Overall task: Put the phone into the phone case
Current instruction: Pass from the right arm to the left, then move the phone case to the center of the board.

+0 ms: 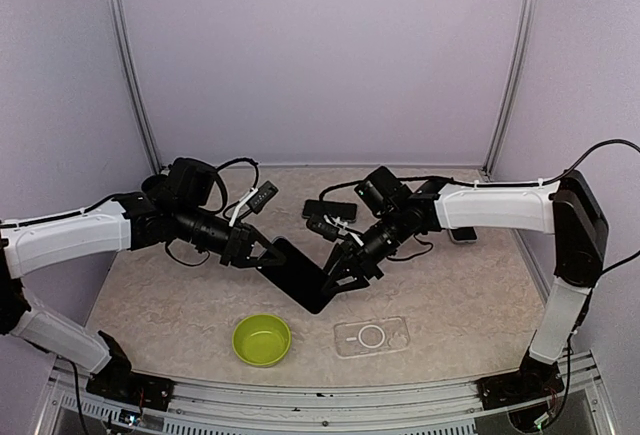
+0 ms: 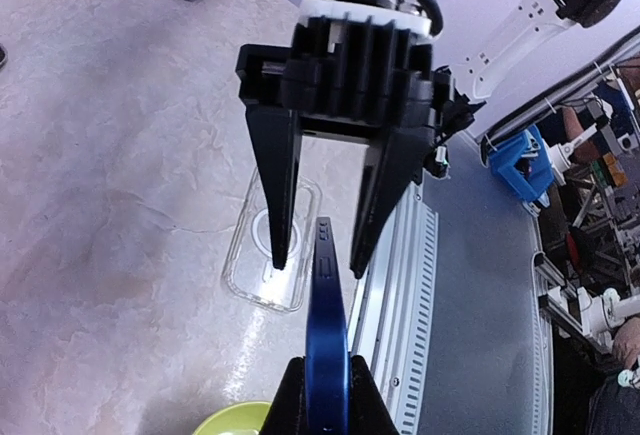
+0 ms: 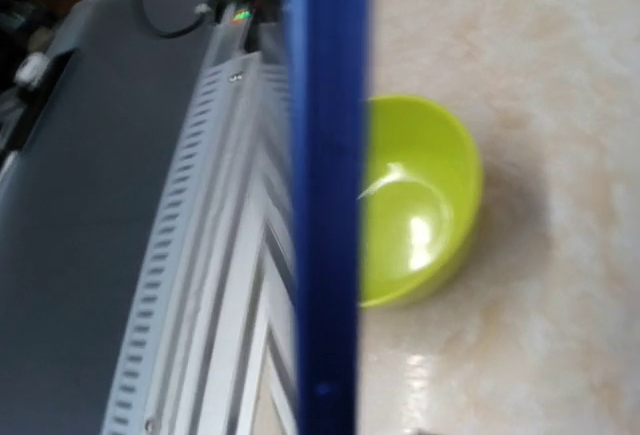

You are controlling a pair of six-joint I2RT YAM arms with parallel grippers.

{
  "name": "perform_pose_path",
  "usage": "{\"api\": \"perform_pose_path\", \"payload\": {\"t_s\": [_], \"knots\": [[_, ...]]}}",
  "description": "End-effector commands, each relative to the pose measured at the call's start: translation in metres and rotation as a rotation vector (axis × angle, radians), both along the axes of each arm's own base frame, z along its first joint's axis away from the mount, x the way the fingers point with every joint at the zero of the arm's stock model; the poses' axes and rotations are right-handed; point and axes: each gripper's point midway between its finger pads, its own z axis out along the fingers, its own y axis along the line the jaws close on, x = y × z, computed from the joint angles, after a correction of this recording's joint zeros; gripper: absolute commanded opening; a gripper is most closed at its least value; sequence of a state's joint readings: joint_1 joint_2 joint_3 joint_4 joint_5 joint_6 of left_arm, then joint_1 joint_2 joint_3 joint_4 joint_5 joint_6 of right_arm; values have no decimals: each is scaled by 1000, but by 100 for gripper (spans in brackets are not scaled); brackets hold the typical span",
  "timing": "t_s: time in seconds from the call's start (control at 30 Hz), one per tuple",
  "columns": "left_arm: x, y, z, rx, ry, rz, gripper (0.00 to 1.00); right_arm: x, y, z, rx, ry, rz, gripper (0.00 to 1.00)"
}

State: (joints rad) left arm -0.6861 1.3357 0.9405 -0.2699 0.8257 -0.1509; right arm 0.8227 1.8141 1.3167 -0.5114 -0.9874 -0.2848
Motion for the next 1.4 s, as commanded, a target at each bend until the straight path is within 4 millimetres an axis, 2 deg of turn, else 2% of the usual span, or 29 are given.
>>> {"api": "perform_pose_path", "payload": {"t_s": [0.0, 0.07, 0.13, 0.23, 0.33, 0.43, 0.6, 0.77, 0.93, 1.17, 1.37], "knots": [[24, 9, 25, -56, -58, 145, 0, 31, -5, 9, -9, -108, -152, 52], [35, 20, 25, -71, -38, 211, 0, 47, -12, 10, -15, -125, -242, 62], [45, 30, 24, -80, -10, 277, 0, 62, -22, 11, -22, -137, -334, 68], [57, 44, 25, -86, -13, 364, 0, 82, -40, 5, -69, -164, -487, 70], [66, 55, 30, -90, -45, 443, 0, 90, -60, -9, -150, -165, -612, 70], [66, 64, 43, -136, -82, 474, 0, 85, -78, -22, -225, -143, -681, 70], [61, 72, 55, -172, -112, 491, 0, 62, -111, -42, -317, -77, -761, 70], [62, 73, 58, -187, -128, 495, 0, 49, -139, -61, -415, -26, -857, 69], [65, 70, 53, -192, -111, 490, 0, 43, -160, -90, -528, 27, -946, 66], [67, 70, 50, -195, -107, 498, 0, 36, -173, -125, -655, 57, -976, 57], [69, 70, 44, -186, -102, 503, 0, 31, -167, -136, -676, 71, -943, 41]]}}
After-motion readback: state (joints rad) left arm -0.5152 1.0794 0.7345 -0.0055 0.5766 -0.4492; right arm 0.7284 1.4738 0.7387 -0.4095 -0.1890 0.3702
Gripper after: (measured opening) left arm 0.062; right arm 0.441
